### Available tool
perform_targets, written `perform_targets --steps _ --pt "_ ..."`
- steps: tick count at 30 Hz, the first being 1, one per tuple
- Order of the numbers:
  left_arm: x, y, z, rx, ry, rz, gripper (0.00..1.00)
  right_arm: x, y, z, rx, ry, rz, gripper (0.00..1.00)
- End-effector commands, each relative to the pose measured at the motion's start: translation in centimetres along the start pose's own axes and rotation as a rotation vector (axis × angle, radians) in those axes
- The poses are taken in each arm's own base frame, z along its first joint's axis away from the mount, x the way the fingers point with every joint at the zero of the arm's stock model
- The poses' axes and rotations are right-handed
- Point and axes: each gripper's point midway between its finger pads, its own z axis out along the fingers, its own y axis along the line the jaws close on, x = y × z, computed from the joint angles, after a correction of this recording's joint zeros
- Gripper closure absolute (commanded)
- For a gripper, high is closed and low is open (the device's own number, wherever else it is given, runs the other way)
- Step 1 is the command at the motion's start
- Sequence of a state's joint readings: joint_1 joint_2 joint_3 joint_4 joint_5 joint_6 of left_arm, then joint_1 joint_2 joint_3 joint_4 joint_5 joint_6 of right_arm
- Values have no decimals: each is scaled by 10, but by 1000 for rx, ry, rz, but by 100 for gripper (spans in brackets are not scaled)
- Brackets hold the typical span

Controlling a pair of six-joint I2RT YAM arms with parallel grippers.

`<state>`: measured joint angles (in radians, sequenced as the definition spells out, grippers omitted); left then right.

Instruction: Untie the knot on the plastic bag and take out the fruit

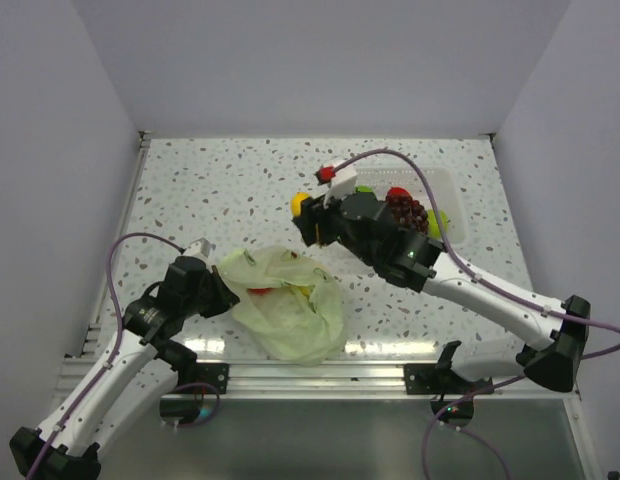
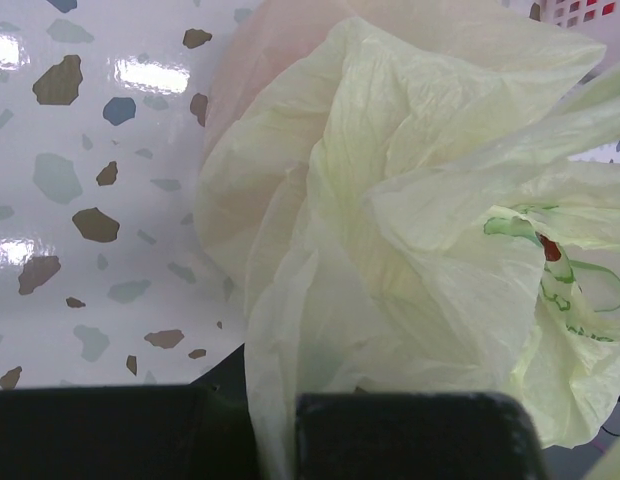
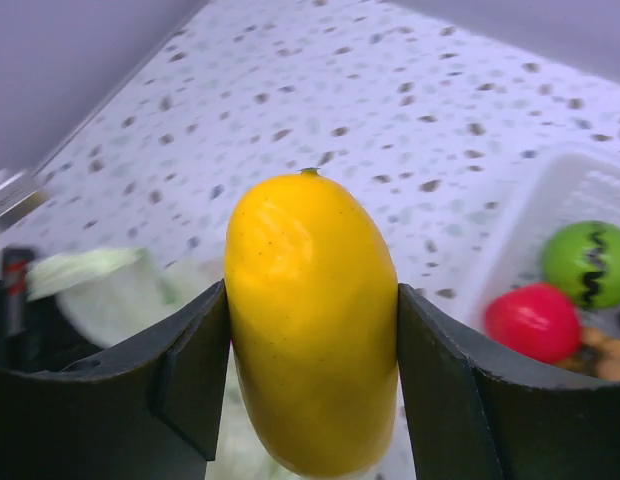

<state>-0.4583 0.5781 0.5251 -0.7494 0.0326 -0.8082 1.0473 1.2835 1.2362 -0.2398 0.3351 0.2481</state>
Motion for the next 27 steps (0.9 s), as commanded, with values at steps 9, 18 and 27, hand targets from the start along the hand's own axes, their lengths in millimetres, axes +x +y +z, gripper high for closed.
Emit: perform_targets --steps 9,18,27 --pt "-11 -9 -8 28 -33 14 100 1 -226 26 612 48 117 83" --pt "-11 -12 -8 40 -30 19 100 11 -251 42 636 150 169 1" --pt "-14 -16 -8 51 -32 16 100 6 -153 27 288 200 81 1"
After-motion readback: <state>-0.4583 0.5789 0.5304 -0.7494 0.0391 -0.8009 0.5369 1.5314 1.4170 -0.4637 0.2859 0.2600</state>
